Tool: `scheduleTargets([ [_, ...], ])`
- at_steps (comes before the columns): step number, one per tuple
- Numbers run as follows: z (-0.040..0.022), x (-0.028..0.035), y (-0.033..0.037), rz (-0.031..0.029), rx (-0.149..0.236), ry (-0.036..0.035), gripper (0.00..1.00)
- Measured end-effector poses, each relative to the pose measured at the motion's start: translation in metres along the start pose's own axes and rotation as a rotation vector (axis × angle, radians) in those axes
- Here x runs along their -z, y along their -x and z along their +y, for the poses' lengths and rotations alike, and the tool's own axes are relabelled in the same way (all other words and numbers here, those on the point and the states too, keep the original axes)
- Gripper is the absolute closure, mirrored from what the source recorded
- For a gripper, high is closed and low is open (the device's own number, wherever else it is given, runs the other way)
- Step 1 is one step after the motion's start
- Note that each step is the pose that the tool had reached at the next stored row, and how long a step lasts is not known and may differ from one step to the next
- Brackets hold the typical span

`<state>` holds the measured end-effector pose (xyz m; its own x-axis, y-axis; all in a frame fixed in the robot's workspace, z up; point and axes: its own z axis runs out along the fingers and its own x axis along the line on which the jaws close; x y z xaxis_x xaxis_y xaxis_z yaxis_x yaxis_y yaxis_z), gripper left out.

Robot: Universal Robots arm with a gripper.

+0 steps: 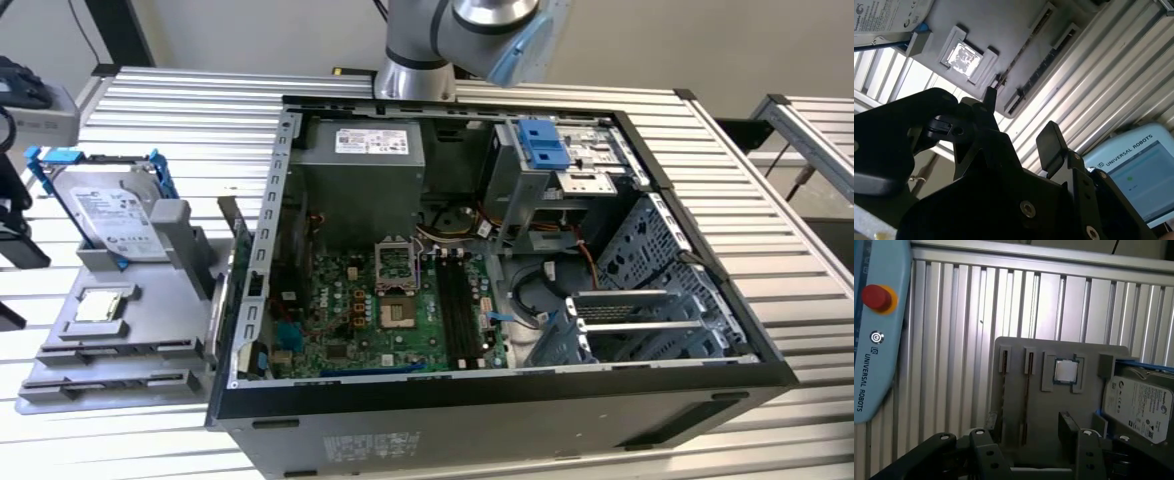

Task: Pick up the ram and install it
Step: 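Pick up the ram and move it above insertion slot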

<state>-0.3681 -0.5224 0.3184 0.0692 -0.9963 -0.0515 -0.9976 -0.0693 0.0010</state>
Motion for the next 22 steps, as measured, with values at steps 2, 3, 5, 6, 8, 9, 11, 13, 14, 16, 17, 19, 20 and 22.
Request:
scheduleTargets([
  [2,0.0000,-0.0026,-0.0001,0.0004,0.000,0.0008,0.00],
  [3,0.0000,-0.0039,-0.0002,0.0006,0.000,0.0011,0.00],
  [5,0.0000,-0.0069,-0.0004,0.0010,0.000,0.0016,0.00],
  [6,0.0000,-0.0084,-0.0004,0.0011,0.000,0.0018,0.00],
  [8,0.0000,-0.0114,-0.0006,0.0017,-0.001,0.0020,0.00],
  [9,-0.0001,-0.0129,-0.0007,0.0020,-0.001,0.0020,0.00],
  [11,0.0000,-0.0156,-0.0008,0.0021,-0.002,0.0044,0.00],
  [13,0.0000,-0.0172,-0.0009,0.0016,-0.002,0.0134,0.00],
  [14,0.0000,-0.0181,-0.0010,0.0012,-0.002,0.0173,0.00],
  [16,0.0001,-0.0208,-0.0027,0.0012,-0.002,0.0202,0.00],
  [17,0.0002,-0.0226,-0.0043,0.0011,-0.002,0.0204,0.00],
  [19,0.0003,-0.0261,-0.0070,0.0010,-0.002,0.0204,0.00],
  [20,0.0005,-0.0278,-0.0084,0.0010,-0.002,0.0203,0.00],
  [22,0.0006,-0.0306,-0.0112,0.0011,-0.002,0.0197,0.00],
])
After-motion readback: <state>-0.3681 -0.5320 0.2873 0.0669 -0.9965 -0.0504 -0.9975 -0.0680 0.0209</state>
